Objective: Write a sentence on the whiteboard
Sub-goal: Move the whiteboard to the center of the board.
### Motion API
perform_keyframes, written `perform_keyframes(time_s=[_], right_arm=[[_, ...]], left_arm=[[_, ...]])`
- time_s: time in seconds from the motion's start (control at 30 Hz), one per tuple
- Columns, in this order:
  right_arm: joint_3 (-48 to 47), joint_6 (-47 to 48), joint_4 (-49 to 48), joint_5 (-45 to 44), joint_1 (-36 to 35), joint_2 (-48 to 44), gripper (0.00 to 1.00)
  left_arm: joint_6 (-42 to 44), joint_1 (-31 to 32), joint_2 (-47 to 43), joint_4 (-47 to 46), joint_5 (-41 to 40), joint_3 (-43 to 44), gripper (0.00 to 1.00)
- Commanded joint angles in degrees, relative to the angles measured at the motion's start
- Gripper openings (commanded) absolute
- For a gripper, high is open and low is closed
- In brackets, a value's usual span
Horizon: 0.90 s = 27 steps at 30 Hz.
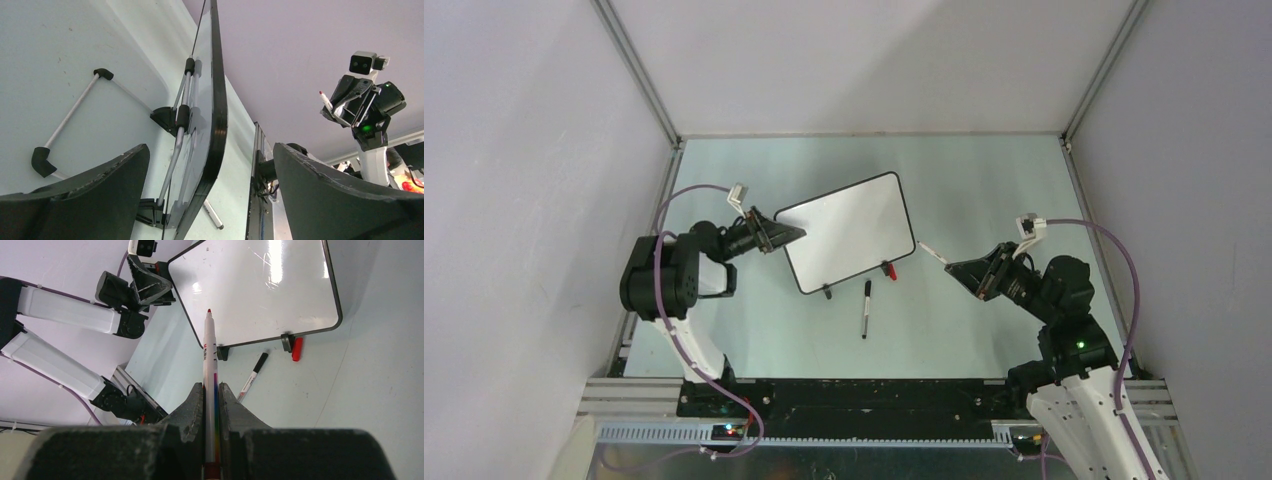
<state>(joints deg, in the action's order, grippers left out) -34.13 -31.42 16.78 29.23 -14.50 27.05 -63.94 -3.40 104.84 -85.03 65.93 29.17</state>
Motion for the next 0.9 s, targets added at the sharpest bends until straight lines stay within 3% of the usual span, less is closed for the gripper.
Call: perform_keyframes(time_s=[0.0,0.1,0.17,0.27,0.33,0.57,0.87], right_arm=[[-1.6,0.2,-2.3,0.2,0.0,0.3,0.00],[-1.6,0.3,-2.3,0.0,0.1,0.5,0.00],[-1.6,0.3,-2.3,-0.2,0.0,0.7,0.00],[-1.6,0.4,-2.4,-0.3,0.0,1.0,0.00],[-1.6,0.5,-2.5,-0.5,0.0,1.3,0.00],[-1.6,0.5,-3.6,-0.4,0.1,2.4,0.00],[-1.6,0.9,-3.5,-0.7,0.1,2.5,0.00]], left_arm=[[4.2,-0.5,-3.6,1.2,-1.8,1.3,0.99],[10.2,-0.6,-6.8,9.1,-3.6,1.3,0.99],[18.8,-0.6,-10.6,20.5,-6.0,1.5,0.99],[38.7,-0.1,-19.2,47.7,-12.3,4.0,0.99],[44.7,0.4,-24.3,57.8,-16.7,4.9,0.99],[48.8,0.6,-37.1,64.0,-26.7,2.9,0.99],[44.4,1.0,-53.7,62.8,-40.9,-1.6,0.99]])
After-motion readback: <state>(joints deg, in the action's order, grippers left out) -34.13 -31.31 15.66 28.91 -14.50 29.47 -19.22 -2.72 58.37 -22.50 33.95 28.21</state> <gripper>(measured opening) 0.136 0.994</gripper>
